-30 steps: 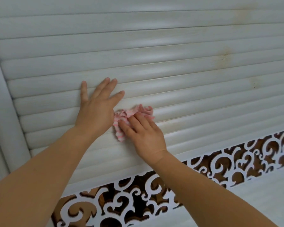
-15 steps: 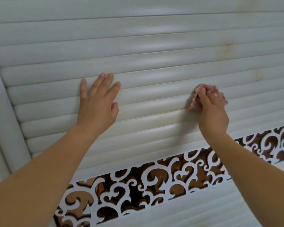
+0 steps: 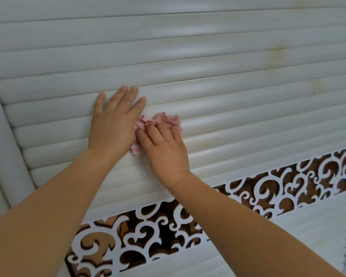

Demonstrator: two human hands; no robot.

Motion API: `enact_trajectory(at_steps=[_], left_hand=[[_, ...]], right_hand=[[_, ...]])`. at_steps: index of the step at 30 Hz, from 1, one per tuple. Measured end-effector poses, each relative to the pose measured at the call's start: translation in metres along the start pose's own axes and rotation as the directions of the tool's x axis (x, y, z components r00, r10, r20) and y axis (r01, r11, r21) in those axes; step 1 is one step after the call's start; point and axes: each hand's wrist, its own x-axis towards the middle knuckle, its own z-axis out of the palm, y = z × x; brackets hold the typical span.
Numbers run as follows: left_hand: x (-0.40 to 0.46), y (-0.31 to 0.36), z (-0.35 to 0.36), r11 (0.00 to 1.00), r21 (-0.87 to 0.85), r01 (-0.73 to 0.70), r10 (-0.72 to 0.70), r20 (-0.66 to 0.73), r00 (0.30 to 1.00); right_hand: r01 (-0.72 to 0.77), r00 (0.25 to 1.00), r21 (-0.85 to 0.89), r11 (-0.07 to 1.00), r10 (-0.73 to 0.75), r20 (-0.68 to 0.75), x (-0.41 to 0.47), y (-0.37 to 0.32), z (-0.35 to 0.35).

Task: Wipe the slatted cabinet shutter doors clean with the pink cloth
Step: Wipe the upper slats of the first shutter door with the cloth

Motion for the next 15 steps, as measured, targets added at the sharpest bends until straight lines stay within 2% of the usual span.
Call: enact_trajectory(at_steps=[3, 6, 8, 10, 12, 15], left_hand=[[-0.002, 0.000, -0.001, 1.000, -0.007, 0.008, -0.008, -0.004, 1.000], [-0.002, 0.003, 0.002, 0.999, -0.014, 0.044, -0.044, -0.012, 0.999], [-0.004, 0.008, 0.003, 0.998, -0.010, 0.063, -0.064, -0.013, 0.998], [-0.005, 0.009, 0.004, 0.997, -0.002, 0.074, -0.074, -0.014, 0.997], [-0.004, 0.009, 0.005, 0.997, 0.009, 0.083, -0.083, -0.015, 0.996], [-0.003, 0.010, 0.005, 0.995, -0.010, 0.103, -0.104, -0.025, 0.994]], right_hand=[[0.100, 0.995, -0.017, 0.995, -0.101, -0.016, -0.002, 0.018, -0.004], [0.061, 0.998, -0.060, 0.996, -0.061, -0.012, -0.010, 0.057, -0.012], [-0.022, 1.000, -0.068, 0.997, 0.022, -0.008, -0.019, 0.086, -0.019], [-0.167, 0.986, -0.028, 0.986, 0.167, 0.012, -0.029, 0.112, -0.031], [-0.321, 0.946, 0.014, 0.947, 0.320, 0.047, -0.037, 0.137, -0.041], [-0.485, 0.873, 0.063, 0.872, 0.487, -0.029, -0.046, 0.171, -0.044]])
